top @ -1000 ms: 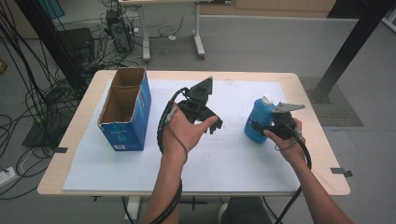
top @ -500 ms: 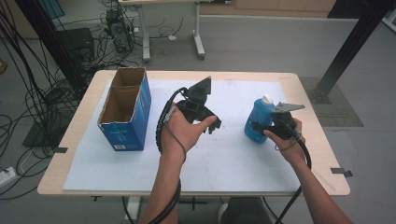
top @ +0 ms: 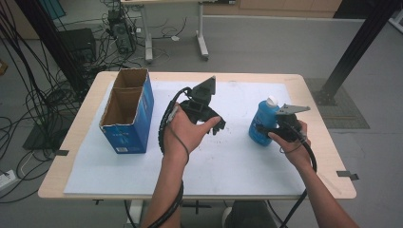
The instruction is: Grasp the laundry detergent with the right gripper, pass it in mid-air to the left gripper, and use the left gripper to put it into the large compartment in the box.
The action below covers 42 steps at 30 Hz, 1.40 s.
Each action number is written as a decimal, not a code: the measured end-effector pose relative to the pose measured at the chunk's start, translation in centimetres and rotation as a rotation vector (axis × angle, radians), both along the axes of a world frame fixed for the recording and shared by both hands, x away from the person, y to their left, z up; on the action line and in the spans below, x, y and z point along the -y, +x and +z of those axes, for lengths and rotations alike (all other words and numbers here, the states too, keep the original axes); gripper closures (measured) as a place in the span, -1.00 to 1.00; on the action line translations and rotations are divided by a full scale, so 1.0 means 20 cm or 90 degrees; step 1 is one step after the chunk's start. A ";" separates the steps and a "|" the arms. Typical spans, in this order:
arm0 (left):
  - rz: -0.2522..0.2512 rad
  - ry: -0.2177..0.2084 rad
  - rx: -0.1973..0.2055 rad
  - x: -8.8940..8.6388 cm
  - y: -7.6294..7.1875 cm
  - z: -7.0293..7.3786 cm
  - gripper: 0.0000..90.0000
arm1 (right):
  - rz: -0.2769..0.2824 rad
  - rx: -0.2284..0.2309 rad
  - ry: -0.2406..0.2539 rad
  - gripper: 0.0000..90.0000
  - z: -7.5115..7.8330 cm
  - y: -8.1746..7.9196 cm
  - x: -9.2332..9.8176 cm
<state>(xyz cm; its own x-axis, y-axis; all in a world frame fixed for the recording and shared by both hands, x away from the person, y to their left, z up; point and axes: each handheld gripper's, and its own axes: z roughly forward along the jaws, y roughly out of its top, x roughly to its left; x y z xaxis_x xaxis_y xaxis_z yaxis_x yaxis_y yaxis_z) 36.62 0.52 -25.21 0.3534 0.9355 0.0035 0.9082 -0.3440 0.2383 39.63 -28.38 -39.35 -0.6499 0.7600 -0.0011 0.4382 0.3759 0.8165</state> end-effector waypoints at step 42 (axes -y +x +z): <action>-0.286 0.014 0.013 -0.22 0.04 0.45 -0.89 | 0.153 -0.057 -0.019 -0.02 0.43 0.15 -0.32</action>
